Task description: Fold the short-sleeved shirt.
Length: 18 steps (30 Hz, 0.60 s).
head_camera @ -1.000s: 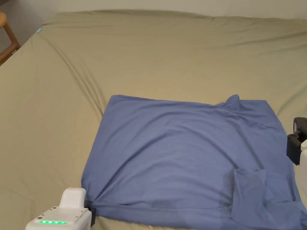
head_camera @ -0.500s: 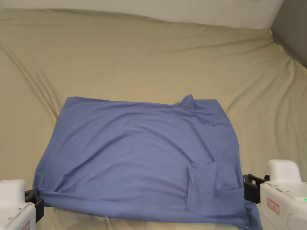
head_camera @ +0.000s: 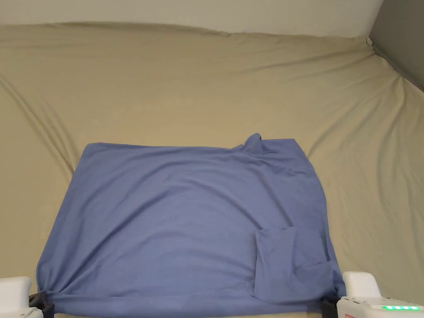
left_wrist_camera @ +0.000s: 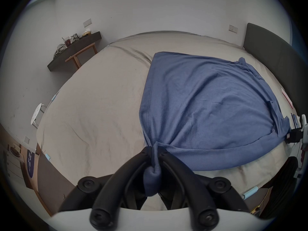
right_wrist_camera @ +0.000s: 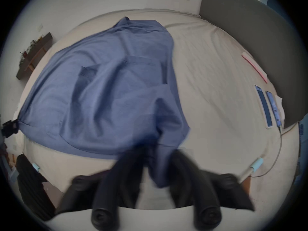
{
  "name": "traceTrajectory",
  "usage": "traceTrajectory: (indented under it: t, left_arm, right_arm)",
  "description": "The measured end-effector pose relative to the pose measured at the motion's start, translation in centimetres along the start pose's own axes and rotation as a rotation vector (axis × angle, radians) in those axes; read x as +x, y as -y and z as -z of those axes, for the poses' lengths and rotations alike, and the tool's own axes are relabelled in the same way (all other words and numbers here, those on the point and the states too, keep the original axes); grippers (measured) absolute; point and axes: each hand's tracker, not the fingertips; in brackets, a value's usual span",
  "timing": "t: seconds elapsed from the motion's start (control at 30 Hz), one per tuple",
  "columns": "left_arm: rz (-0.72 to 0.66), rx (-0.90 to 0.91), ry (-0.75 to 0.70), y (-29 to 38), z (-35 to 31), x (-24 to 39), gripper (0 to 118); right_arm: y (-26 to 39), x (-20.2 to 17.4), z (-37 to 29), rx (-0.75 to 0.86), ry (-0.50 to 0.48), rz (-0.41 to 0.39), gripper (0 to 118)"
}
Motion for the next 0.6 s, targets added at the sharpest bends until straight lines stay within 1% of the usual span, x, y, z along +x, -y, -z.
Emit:
traceTrajectory:
  t: [0.03, 0.1, 0.17, 0.23, 0.33, 0.37, 0.47, 0.53, 0.6]
  left_arm:
    - [0.007, -0.006, -0.005, 0.0, 0.2, 0.2, 4]
    - [0.016, -0.017, -0.008, 0.1, 0.6, 0.4, 4]
    - [0.018, -0.02, -0.008, 0.2, 0.7, 0.3, 4]
    - [0.006, -0.005, -0.001, 0.6, 1.5, -0.2, 4]
    - [-0.055, 0.059, 0.031, 0.2, -0.1, -0.7, 4]
    - [-0.067, 0.071, 0.032, -0.1, -0.5, -0.9, 4]
    - [-0.1, 0.127, 0.04, -0.9, -1.6, -1.3, 4]
    - [-0.137, 0.162, 0.056, -1.7, -2.2, -1.5, 4]
    - [-0.174, 0.18, 0.07, -2.9, -2.4, -1.8, 4]
  right_arm:
    - [-0.1, -0.1, 0.2, 0.002, -0.012, -0.004, 8]
    - [-0.1, -0.8, 0.3, 0.002, 0.033, -0.031, 8]
    - [0.0, -0.6, -0.3, 0.011, 0.019, -0.021, 8]
    - [0.2, -0.5, -1.6, 0.049, 0.003, 0.015, 8]
    - [0.3, -0.2, -4.1, 0.139, -0.028, 0.061, 8]
    - [0.5, 0.4, -4.7, 0.173, -0.041, 0.077, 8]
    - [-0.1, 0.6, -7.2, 0.265, -0.072, 0.119, 8]
    - [-1.2, 0.3, -8.7, 0.312, -0.083, 0.131, 8]
    - [-2.3, 0.1, -9.4, 0.324, -0.082, 0.134, 8]
